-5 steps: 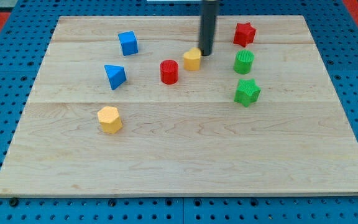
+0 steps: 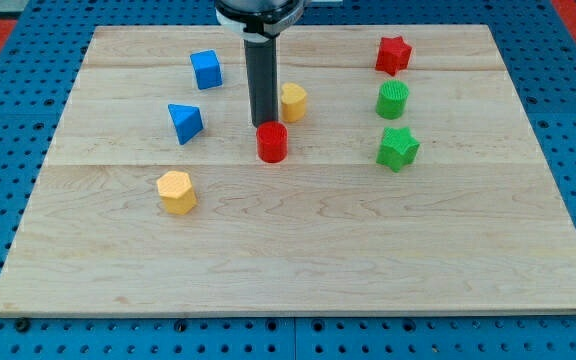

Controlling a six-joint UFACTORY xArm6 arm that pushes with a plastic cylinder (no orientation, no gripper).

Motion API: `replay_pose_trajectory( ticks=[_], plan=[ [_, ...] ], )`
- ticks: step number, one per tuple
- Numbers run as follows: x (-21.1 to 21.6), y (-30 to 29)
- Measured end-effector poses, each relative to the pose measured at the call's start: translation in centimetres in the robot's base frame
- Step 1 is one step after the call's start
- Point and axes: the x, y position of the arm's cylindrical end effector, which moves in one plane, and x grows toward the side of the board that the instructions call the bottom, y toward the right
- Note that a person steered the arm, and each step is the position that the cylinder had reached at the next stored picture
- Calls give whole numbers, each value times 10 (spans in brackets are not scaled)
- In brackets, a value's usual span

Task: Push the red circle to the bottom of the green star

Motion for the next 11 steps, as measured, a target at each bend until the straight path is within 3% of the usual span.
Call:
replay_pose_trajectory(
  ticks=[1, 3, 4, 5, 6, 7, 8, 9, 11],
  plan=[
    [38, 11],
    [62, -8],
    [96, -7],
    [120, 44],
    [127, 104],
    [129, 106],
    [119, 56],
    [86, 63],
    [109, 118]
  ],
)
